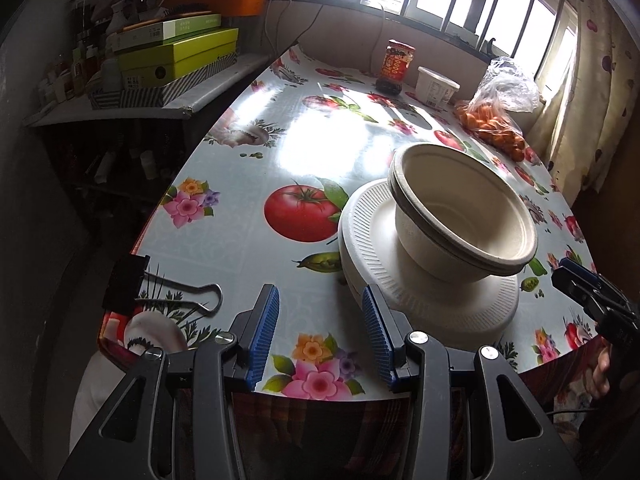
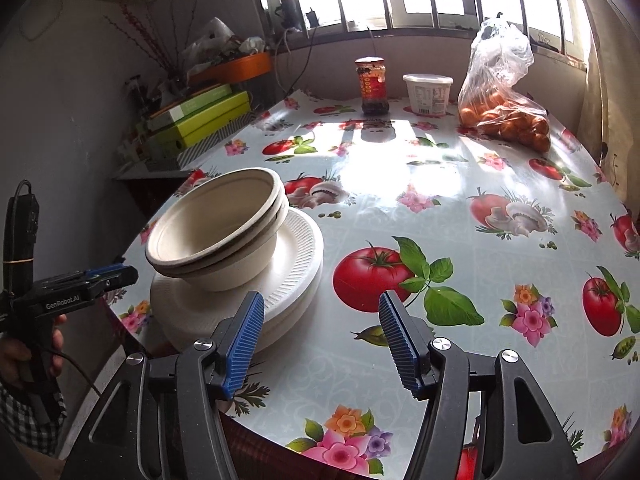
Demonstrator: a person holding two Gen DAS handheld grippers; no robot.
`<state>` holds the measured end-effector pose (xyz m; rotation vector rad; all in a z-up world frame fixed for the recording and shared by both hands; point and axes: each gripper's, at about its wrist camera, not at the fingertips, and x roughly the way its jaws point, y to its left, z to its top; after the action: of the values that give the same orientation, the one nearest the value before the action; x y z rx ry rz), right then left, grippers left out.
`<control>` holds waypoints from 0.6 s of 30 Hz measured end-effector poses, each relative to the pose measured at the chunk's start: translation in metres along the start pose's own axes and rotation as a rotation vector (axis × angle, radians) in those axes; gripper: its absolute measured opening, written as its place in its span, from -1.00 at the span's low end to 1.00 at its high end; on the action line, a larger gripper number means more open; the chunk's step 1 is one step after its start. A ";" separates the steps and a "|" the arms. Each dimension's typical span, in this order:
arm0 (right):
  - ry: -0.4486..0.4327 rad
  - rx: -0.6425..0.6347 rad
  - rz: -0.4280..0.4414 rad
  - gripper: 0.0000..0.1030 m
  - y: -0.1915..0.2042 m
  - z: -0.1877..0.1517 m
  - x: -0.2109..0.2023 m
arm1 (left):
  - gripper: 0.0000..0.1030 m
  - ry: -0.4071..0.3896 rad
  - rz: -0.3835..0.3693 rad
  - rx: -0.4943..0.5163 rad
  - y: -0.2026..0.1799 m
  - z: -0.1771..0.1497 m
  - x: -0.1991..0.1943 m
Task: Organize plates and bowls
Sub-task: 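Open both tools and pull them back from the bowl stack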
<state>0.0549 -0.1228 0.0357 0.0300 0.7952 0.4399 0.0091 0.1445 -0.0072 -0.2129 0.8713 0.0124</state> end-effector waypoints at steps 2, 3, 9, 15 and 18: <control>0.007 -0.012 -0.001 0.17 0.001 -0.004 0.001 | -0.13 -0.003 0.012 0.004 0.001 -0.004 0.001; 0.011 -0.017 0.002 0.17 0.002 -0.006 0.002 | -0.13 -0.004 0.014 0.008 0.000 -0.006 0.001; 0.037 -0.037 -0.003 0.17 0.006 -0.020 0.007 | -0.13 0.015 0.005 0.060 -0.008 -0.022 0.007; 0.084 -0.033 -0.016 0.17 0.003 -0.034 0.016 | -0.11 0.020 0.030 0.099 -0.018 -0.033 0.013; 0.101 -0.032 -0.017 0.17 0.002 -0.039 0.018 | -0.05 0.010 0.035 0.115 -0.021 -0.035 0.013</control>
<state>0.0387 -0.1194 -0.0038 -0.0290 0.8867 0.4407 -0.0070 0.1159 -0.0347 -0.0908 0.8833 -0.0064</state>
